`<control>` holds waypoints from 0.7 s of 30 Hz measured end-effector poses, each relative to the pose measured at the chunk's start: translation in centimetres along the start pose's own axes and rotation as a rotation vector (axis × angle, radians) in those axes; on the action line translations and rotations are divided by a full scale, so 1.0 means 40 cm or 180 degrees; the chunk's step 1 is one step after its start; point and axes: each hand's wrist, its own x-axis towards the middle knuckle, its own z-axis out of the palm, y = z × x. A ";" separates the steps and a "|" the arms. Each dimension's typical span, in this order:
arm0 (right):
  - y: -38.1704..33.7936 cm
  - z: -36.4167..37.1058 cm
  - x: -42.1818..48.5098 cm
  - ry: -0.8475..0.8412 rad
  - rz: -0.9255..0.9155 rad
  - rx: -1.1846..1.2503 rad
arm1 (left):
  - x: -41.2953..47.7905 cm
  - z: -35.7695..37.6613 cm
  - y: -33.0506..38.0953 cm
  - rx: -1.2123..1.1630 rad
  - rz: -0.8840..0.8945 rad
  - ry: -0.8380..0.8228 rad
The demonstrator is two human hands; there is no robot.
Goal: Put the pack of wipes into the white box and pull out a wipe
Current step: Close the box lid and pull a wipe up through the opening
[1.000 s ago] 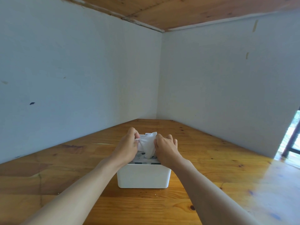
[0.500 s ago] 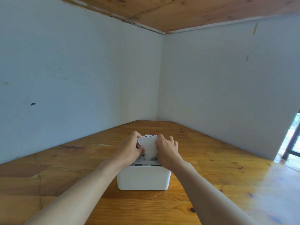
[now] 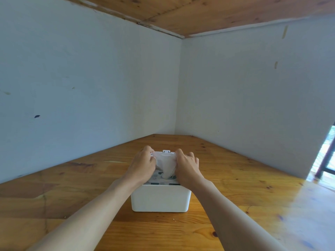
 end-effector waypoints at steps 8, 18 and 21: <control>0.002 0.000 0.002 -0.0044 -0.0021 -0.0021 | -0.013 -0.009 0.013 -0.0235 0.0070 -0.0507; 0.000 0.010 0.005 0.0018 0.0063 0.0096 | -0.003 0.004 0.000 -0.0013 0.0059 -0.0247; -0.001 0.009 0.005 0.0065 0.0099 0.0071 | 0.001 0.005 -0.005 -0.0096 0.0037 0.0001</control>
